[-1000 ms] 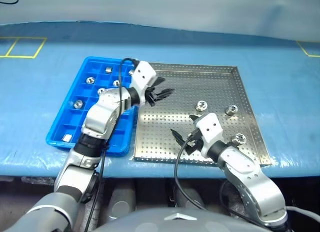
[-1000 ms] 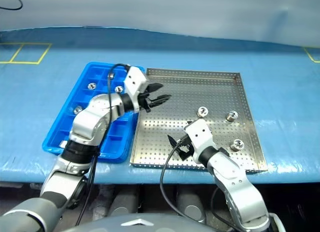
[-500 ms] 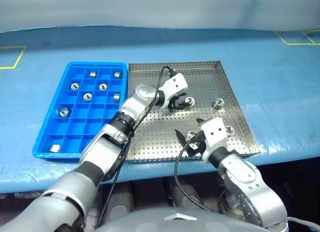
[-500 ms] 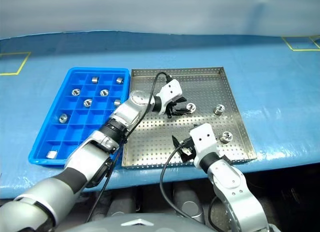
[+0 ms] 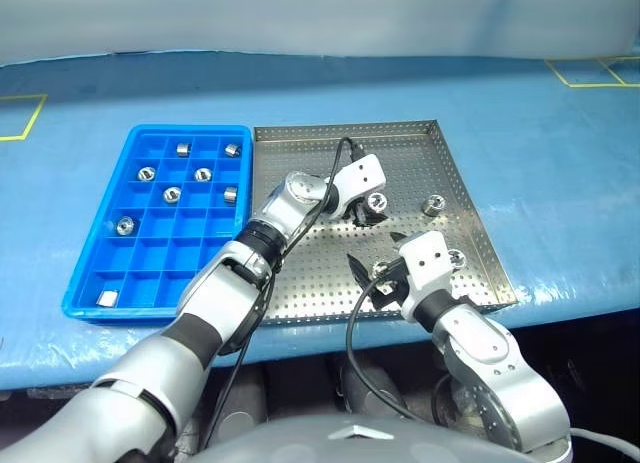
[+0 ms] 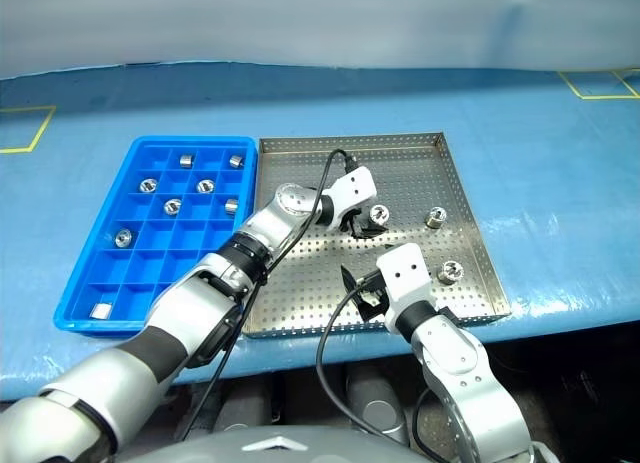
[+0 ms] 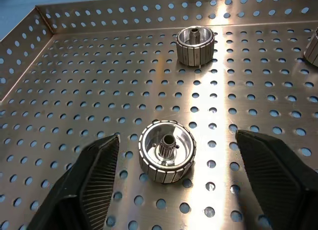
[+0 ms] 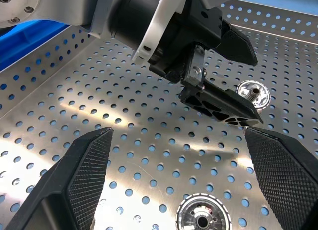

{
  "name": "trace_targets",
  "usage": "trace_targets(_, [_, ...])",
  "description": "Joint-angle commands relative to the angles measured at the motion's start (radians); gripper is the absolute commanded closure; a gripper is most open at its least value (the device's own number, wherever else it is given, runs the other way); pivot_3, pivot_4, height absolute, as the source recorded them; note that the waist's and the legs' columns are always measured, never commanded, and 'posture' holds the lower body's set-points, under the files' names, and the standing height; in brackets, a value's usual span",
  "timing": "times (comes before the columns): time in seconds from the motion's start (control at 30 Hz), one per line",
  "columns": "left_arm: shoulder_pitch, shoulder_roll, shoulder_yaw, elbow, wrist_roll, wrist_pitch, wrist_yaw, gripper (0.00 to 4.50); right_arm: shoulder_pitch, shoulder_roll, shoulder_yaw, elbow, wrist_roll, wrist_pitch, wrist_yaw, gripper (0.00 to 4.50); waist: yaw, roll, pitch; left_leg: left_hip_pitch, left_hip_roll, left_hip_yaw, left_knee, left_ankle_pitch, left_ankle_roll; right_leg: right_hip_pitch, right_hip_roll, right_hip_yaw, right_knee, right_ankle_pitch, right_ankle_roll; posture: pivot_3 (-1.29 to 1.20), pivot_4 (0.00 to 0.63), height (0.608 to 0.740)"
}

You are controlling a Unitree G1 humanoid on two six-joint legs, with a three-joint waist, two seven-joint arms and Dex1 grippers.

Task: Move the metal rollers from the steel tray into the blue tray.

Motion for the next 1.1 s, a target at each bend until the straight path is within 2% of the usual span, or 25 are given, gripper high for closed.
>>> trace_targets(0.03, [-0.027,-0.013,0.011,0.011,0.025,-0.032,0.011,0.06,-0.009,0.004,-0.001,-0.035,0.005,-0.018,-0.001,0.00,-0.001,0.000,0.000,0.000,0.000,0.000,0.000,0.000,0.000,0.000,0.000,0.000,0.000,0.000,0.000,-0.22,0.150,0.740])
trace_targets(0.5, [-0.069,-0.083,0.023,0.154,0.104,-0.055,0.119,0.06,-0.016,0.006,0.005,-0.031,0.001,-0.022,-0.003,0.00,-0.002,0.000,0.000,0.000,0.000,0.000,0.000,0.000,0.000,0.000,0.000,0.000,0.000,0.000,0.000,-0.23,0.150,0.740])
trace_targets(0.6, [-0.086,-0.092,0.039,0.182,0.110,-0.055,0.166,0.63,-0.012,0.006,0.006,-0.033,-0.002,-0.021,-0.007,0.00,-0.004,0.000,0.000,0.000,0.000,0.000,0.000,0.000,0.000,0.000,0.000,0.000,0.000,0.000,0.000,-0.23,0.150,0.740])
trace_targets(0.8, [-0.100,-0.082,0.070,0.195,0.102,-0.056,0.200,2.60,-0.008,0.006,0.006,-0.035,-0.001,-0.021,-0.009,0.00,-0.011,0.000,0.000,0.000,0.000,0.000,0.000,0.000,0.000,0.000,0.000,0.000,0.000,0.000,0.000,-0.23,0.150,0.740])
trace_targets(0.83, [-0.099,-0.077,0.077,0.187,0.098,-0.056,0.196,2.80,-0.010,0.005,0.006,-0.034,-0.001,-0.021,-0.008,0.00,-0.012,0.000,0.000,0.000,0.000,0.000,0.000,0.000,0.000,0.000,0.000,0.000,0.000,0.000,0.001,-0.23,0.150,0.740])
trace_targets(0.97, [-0.075,-0.044,0.124,0.093,0.057,-0.049,0.172,2.80,-0.022,0.001,0.007,-0.027,0.003,-0.019,0.002,0.00,-0.010,0.000,0.000,0.000,0.000,0.000,0.000,0.000,0.000,0.000,0.000,0.000,0.001,0.000,0.001,-0.18,0.150,0.740])
trace_targets(1.1, [0.017,0.015,0.196,-0.156,-0.008,0.023,0.160,2.80,-0.053,0.008,0.022,-0.009,0.009,-0.017,0.012,0.00,-0.010,0.000,0.000,0.001,0.000,0.000,0.000,0.000,0.000,0.000,0.000,0.001,0.002,0.000,0.001,-0.16,0.150,0.740])
